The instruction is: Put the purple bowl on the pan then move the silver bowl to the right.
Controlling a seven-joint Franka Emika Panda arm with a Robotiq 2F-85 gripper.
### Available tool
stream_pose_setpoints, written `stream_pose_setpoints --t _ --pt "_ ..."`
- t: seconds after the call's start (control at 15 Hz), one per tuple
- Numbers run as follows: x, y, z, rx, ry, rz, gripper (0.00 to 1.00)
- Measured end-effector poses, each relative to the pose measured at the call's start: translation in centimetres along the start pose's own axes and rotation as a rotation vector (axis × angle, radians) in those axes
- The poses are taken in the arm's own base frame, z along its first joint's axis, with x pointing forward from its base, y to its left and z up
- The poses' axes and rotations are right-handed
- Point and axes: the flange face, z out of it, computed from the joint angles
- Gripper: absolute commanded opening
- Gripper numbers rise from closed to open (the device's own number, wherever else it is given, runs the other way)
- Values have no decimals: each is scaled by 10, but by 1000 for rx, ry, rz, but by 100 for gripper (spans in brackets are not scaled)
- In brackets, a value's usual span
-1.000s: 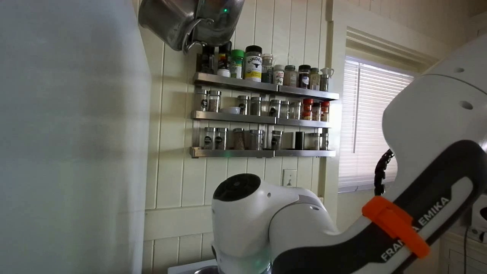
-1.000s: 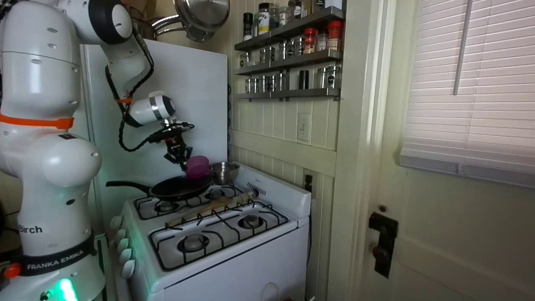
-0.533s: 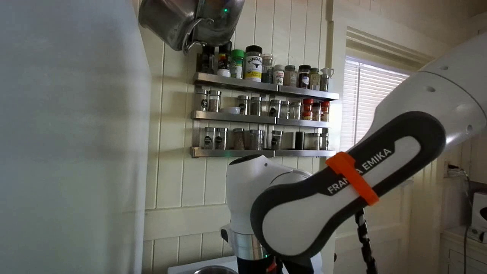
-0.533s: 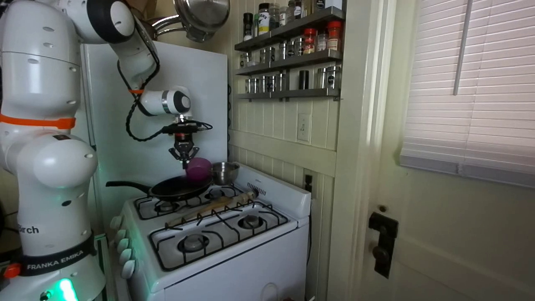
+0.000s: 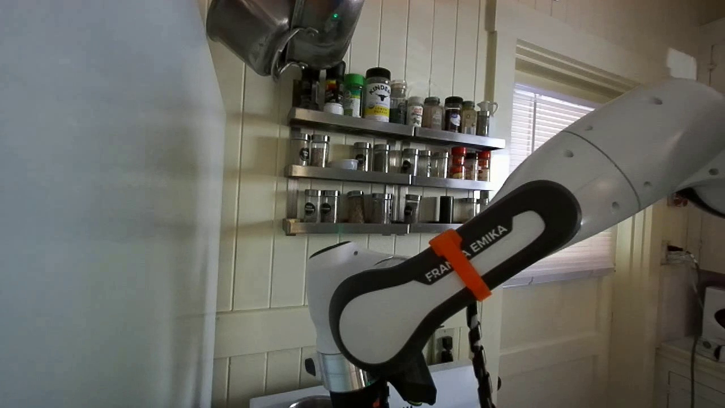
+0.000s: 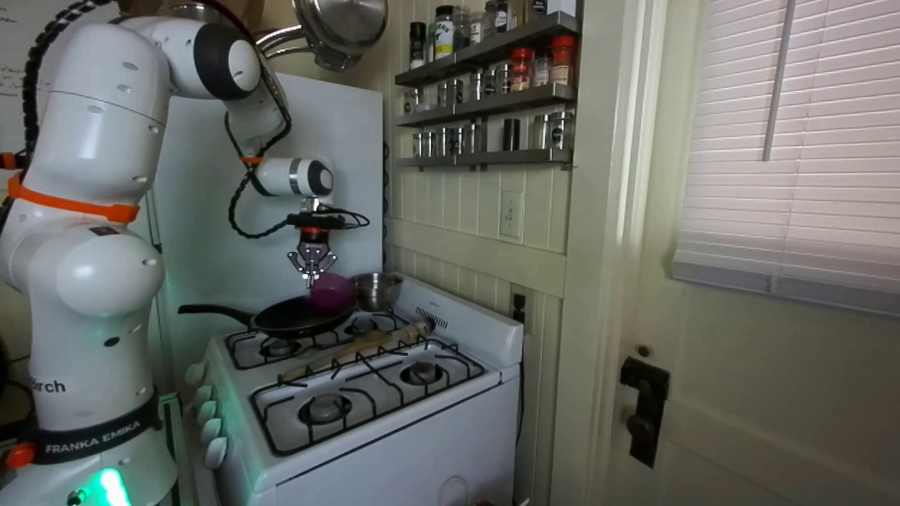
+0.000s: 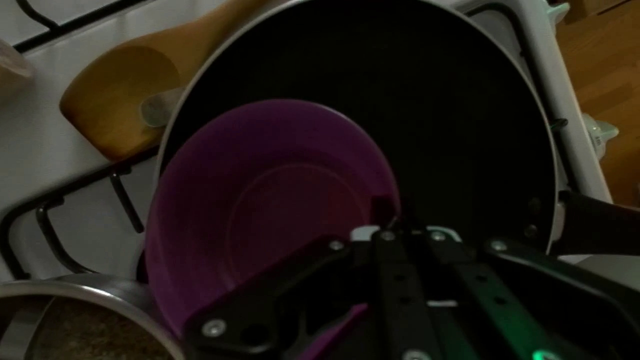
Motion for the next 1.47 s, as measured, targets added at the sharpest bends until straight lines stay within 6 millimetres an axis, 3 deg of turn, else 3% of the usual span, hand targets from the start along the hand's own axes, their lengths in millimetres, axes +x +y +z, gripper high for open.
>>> stream_pose_setpoints --t 0.07,0.8,1.2,1.27,1.47 --pt "5 0 2 10 -10 -5 1" --pt "26 8 15 52 -32 -12 1" --pt "39 0 29 132 -129 -37 1" --pt "39 -2 30 150 -153 -39 29" --pt "40 -5 35 201 -217 -45 44"
